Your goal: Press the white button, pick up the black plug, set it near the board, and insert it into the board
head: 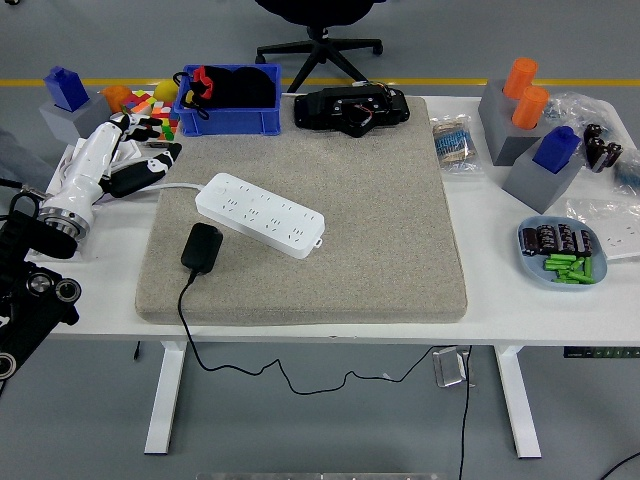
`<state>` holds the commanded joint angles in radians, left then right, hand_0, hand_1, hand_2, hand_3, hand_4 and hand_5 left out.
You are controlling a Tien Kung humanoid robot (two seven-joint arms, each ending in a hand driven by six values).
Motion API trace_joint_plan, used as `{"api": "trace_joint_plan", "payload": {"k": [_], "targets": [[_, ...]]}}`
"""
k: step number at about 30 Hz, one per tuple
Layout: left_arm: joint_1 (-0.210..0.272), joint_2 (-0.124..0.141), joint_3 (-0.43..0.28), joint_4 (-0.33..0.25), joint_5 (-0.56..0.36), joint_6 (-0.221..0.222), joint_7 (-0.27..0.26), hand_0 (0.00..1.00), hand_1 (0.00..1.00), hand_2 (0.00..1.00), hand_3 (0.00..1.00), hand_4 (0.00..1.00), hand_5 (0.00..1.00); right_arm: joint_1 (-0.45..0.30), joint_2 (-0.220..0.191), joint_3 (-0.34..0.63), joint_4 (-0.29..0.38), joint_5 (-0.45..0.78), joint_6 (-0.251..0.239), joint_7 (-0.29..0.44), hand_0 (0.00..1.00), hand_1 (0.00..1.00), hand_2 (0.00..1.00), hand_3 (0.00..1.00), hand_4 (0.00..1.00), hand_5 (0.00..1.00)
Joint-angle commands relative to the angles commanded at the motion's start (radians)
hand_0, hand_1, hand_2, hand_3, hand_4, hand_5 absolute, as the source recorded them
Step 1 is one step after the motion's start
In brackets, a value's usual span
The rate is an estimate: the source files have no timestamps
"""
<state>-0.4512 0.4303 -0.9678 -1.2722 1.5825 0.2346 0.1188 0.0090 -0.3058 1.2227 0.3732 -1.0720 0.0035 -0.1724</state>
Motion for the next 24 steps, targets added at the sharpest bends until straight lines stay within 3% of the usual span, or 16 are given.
{"api": "trace_joint_plan", "payload": {"k": [3,4,10,11,17,24], "targets": [[-0.033,0.014,0.045,0.004,-0.006,-0.032,0.022,0.252,0.312,0.368,0.784,0.596,0.312,0.000,-0.001,0.004,0.000,0.000,-0.001,0.001,0.781,0.680,0.659,0.616,0.672,0.435],[-0.048,0.019,0.061,0.006,-0.006,-0.044,0.028,0.092,0.106,0.234,0.745,0.252,0.002,0.000,-0.001,0.005,-0.001,0.000,-0.001,0.000,0.781,0.679,0.659,0.616,0.671,0.434],[-0.123,0.024,0.115,0.029,-0.020,-0.107,0.074,0.092,0.106,0.234,0.745,0.252,0.002,-0.002,0.001,0.009,-0.002,0.000,0.000,0.000,0.781,0.679,0.659,0.616,0.671,0.434],[-0.142,0.021,0.135,0.037,-0.027,-0.126,0.092,0.020,0.013,0.116,0.780,0.002,0.002,-0.003,0.002,0.009,-0.003,0.001,0.000,-0.001,0.781,0.680,0.659,0.615,0.671,0.434],[-0.230,-0.001,0.224,0.086,-0.069,-0.211,0.171,0.018,0.002,0.101,0.778,0.002,0.002,-0.002,0.001,0.008,-0.003,0.003,0.000,-0.001,0.782,0.681,0.659,0.615,0.671,0.434],[-0.301,-0.032,0.309,0.172,-0.099,-0.237,0.203,0.014,0.002,0.096,0.762,0.002,0.002,0.003,-0.003,0.003,-0.002,0.006,0.000,-0.001,0.782,0.680,0.659,0.616,0.672,0.434]]}}
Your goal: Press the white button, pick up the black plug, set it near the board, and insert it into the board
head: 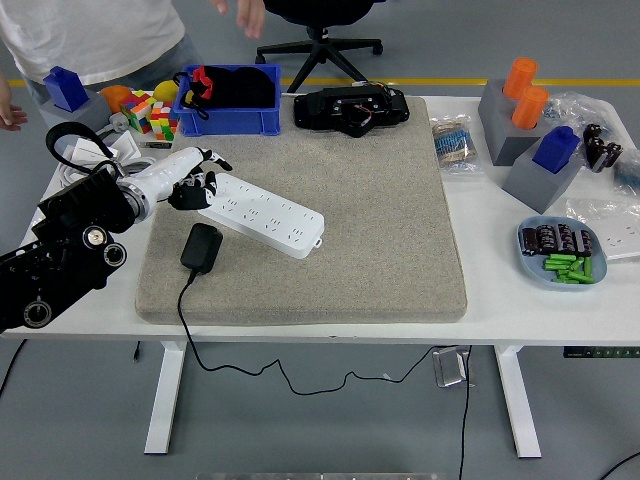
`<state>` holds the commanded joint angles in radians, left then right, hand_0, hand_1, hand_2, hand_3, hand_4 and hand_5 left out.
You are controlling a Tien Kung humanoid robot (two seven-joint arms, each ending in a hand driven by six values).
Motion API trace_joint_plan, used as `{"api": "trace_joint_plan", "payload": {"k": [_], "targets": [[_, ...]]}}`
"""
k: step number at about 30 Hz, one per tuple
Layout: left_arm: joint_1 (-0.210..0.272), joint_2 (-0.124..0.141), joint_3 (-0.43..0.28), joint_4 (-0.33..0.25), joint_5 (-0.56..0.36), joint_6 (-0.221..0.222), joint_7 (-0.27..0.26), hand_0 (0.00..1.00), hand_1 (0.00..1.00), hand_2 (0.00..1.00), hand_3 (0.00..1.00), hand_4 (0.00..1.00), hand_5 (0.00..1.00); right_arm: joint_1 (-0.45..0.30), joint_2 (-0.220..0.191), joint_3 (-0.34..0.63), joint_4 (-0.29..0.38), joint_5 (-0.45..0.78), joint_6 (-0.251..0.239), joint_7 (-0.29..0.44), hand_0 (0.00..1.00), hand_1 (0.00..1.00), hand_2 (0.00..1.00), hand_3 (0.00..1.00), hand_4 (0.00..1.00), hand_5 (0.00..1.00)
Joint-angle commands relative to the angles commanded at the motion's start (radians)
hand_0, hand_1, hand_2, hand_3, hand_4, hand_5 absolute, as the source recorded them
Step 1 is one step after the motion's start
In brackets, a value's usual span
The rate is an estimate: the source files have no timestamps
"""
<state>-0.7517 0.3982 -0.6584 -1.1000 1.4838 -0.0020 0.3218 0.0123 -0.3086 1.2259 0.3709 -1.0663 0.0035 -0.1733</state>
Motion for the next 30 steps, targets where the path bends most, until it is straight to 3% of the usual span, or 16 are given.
{"api": "trace_joint_plan", "payload": {"k": [14,20,30], "targets": [[-0.126,-0.077,0.185,0.205,-0.071,-0.013,0.011,0.012,0.002,0.081,0.760,0.002,0.002,0.004,-0.002,-0.002,-0.002,0.004,0.000,-0.001,0.781,0.680,0.659,0.615,0.672,0.434],[-0.155,-0.107,0.237,0.280,-0.101,-0.017,0.012,0.012,0.002,0.080,0.760,0.002,0.002,0.005,-0.003,-0.005,-0.002,0.005,0.000,-0.001,0.782,0.681,0.659,0.616,0.672,0.435],[-0.177,-0.131,0.272,0.361,-0.119,-0.017,0.014,0.009,0.002,0.078,0.753,0.002,0.002,0.008,-0.003,-0.009,-0.003,0.006,0.000,-0.001,0.782,0.679,0.659,0.615,0.672,0.437]]}}
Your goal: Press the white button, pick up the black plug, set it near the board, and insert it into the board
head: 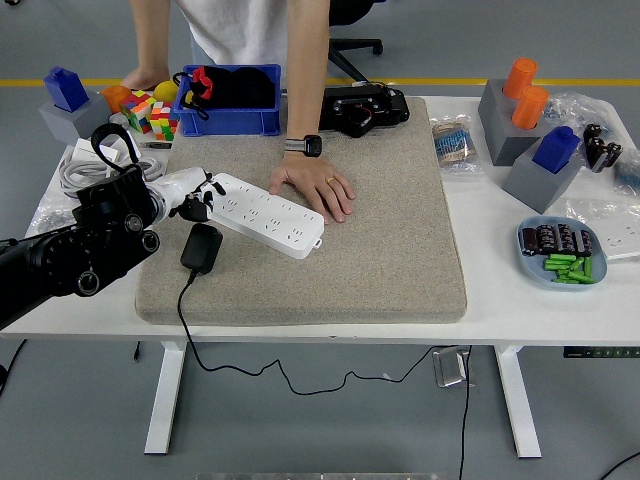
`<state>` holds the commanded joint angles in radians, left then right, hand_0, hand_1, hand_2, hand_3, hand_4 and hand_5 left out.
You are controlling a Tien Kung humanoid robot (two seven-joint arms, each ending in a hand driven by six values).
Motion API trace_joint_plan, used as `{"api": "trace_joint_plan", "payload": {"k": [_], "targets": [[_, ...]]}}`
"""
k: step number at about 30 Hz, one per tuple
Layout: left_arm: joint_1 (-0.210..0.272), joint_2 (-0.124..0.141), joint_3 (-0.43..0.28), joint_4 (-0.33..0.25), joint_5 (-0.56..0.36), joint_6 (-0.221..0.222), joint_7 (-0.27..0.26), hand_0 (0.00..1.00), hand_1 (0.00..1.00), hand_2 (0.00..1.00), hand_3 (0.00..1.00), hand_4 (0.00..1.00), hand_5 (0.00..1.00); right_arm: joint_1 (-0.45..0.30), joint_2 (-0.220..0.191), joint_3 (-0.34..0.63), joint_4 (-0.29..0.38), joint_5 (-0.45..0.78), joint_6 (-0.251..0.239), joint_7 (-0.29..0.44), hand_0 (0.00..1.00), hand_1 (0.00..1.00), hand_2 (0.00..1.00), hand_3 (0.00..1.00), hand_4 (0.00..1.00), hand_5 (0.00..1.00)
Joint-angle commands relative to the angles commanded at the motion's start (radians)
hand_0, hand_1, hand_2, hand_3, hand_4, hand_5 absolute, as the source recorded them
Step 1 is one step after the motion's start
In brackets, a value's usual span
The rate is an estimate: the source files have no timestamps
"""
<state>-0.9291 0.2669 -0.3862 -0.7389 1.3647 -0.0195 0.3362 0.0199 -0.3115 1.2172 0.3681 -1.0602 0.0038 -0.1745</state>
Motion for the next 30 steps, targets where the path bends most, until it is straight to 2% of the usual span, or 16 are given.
{"api": "trace_joint_plan", "payload": {"k": [6,18,30], "targets": [[-0.004,0.000,0.014,0.028,-0.014,0.002,-0.004,0.008,0.002,0.078,0.753,0.002,0.002,0.001,0.000,-0.001,0.001,0.001,0.000,0.000,0.782,0.680,0.659,0.616,0.672,0.436],[0.000,-0.002,-0.010,0.014,-0.008,0.003,-0.008,0.007,0.002,0.078,0.750,0.002,0.002,0.000,0.000,-0.005,0.001,0.002,0.000,0.000,0.781,0.680,0.659,0.615,0.672,0.436],[0.008,-0.005,-0.026,0.030,-0.018,0.000,-0.009,0.005,0.002,0.078,0.747,0.002,0.002,0.000,-0.002,-0.010,0.000,0.002,0.000,0.000,0.781,0.680,0.659,0.615,0.672,0.437]]}}
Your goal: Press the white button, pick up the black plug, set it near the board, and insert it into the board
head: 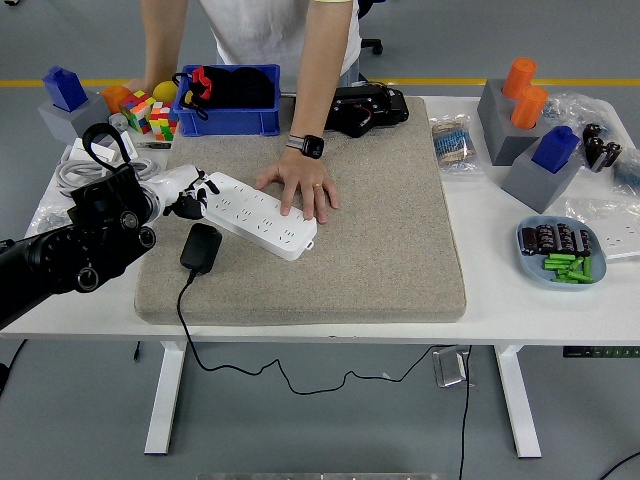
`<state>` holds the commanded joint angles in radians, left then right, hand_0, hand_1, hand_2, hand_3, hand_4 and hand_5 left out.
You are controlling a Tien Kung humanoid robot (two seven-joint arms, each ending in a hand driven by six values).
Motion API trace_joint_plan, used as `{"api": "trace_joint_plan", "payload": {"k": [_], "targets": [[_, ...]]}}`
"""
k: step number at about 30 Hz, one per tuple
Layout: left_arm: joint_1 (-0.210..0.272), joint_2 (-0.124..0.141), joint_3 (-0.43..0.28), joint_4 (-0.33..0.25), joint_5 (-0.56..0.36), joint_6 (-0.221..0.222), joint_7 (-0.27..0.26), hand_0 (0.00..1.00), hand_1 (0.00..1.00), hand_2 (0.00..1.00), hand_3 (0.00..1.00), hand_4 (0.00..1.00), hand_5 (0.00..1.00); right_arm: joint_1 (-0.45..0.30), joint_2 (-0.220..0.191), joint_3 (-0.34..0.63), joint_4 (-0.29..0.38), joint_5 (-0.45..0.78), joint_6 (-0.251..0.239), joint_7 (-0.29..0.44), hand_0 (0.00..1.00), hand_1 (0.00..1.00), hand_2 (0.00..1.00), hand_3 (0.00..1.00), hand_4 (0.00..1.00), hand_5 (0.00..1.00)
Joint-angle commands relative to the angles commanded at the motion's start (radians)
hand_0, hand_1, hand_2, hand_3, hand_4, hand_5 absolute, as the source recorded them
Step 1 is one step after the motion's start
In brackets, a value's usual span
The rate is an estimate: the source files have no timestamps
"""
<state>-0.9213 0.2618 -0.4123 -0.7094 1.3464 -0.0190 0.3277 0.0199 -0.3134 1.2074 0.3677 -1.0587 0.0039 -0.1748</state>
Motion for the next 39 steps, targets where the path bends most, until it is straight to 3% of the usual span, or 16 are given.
{"api": "trace_joint_plan", "payload": {"k": [16,24,29,34,39], "targets": [[0.015,0.013,-0.035,-0.070,0.000,-0.056,0.058,0.005,0.002,0.077,0.739,0.002,0.002,-0.003,-0.001,-0.008,0.000,0.002,0.001,0.000,0.781,0.680,0.659,0.615,0.672,0.437],[0.020,0.031,-0.115,-0.146,-0.005,-0.086,0.104,0.002,0.002,0.077,0.731,0.002,0.002,-0.003,-0.001,-0.007,0.000,0.001,0.000,0.000,0.781,0.680,0.659,0.616,0.672,0.436],[0.018,0.040,-0.162,-0.182,0.014,-0.070,0.096,0.002,0.002,0.077,0.731,0.002,0.002,-0.006,0.001,-0.005,0.000,0.001,0.000,0.000,0.781,0.680,0.659,0.615,0.672,0.436],[0.008,0.038,-0.166,-0.171,0.036,-0.046,0.079,0.002,0.002,0.077,0.731,0.002,0.002,-0.007,0.001,-0.005,0.000,0.001,0.000,0.000,0.781,0.680,0.659,0.615,0.672,0.436],[-0.005,0.031,-0.116,-0.131,0.033,-0.045,0.083,0.003,0.002,0.077,0.731,0.002,0.002,-0.005,0.001,-0.003,0.001,0.001,0.001,0.000,0.781,0.680,0.659,0.615,0.672,0.436]]}}
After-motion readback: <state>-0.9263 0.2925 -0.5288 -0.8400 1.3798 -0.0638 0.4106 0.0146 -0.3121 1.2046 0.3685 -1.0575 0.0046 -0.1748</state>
